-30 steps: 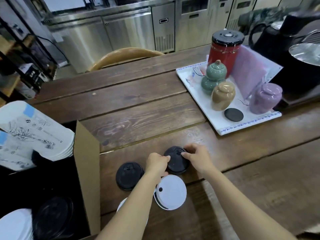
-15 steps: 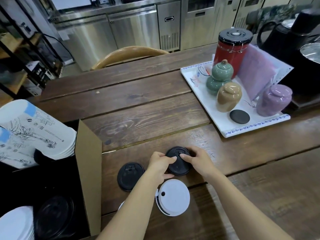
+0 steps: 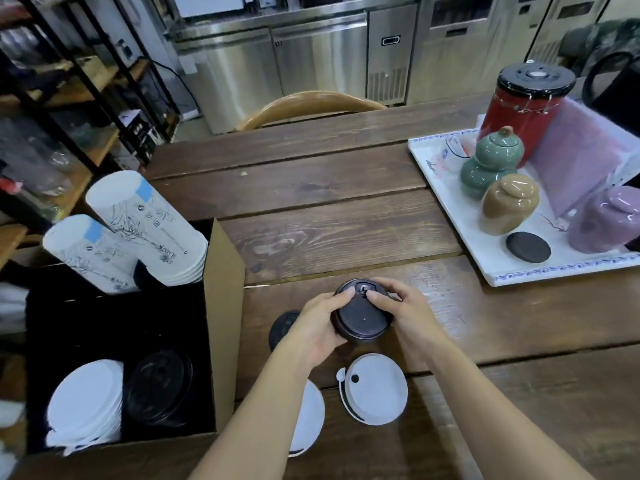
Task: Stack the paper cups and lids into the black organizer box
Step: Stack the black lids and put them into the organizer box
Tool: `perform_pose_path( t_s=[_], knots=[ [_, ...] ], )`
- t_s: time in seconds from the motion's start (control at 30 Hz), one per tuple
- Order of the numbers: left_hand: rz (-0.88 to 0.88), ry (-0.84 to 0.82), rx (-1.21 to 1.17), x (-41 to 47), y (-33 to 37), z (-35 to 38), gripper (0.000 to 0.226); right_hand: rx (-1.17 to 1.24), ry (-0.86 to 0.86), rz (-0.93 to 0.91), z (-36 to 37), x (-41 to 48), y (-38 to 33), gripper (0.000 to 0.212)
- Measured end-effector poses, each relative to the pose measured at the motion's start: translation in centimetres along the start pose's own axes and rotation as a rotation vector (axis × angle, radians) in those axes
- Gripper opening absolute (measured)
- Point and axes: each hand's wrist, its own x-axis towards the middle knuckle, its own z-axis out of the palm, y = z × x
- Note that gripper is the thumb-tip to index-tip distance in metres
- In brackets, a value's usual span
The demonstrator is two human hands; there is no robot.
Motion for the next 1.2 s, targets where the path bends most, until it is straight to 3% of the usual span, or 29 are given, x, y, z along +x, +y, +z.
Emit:
perform_pose_path(
  t_s=[0.2,0.33,0.53,0.63,0.83,1.03,1.2],
  knots=[
    [0.168,0.166,-0.103,-1.8,0.7,-1.2,0.021,-0.030,0.048,-0.031,3.5,0.6,-0.6,0.027],
    [0.251,0.376,-0.138,-2.7,1.5,-3.0,0.023,-0.125,0.018,-0.062,6.2,1.1,-1.0,0.011],
    [0.389,0.603,0.131,-2.8,1.3,-5.9,0.013,-0.314,-0.032,-0.055,8.8,0.9,0.3,0.026],
    [0.352,0.624,0.214,-2.5,0.3,-7.0,0.026,-0.420,-0.037,-0.065,9.3,0.9,1.2,0.029],
    [0.285,0.643,0.286,-1.9,-1.4,-8.1,0.031,-0.571,-0.065,-0.014,9.5,1.0,2.6,0.028],
    [0.213,0.675,0.457,-1.6,-1.6,-8.2,0.036,-0.584,-0.127,0.077,9.1,1.3,3.6,0.025],
    [0.075,0.669,0.380,-1.5,-0.7,-7.9,0.040,-0.596,-0.125,0.135,9.2,2.0,3.9,0.038]
  ],
)
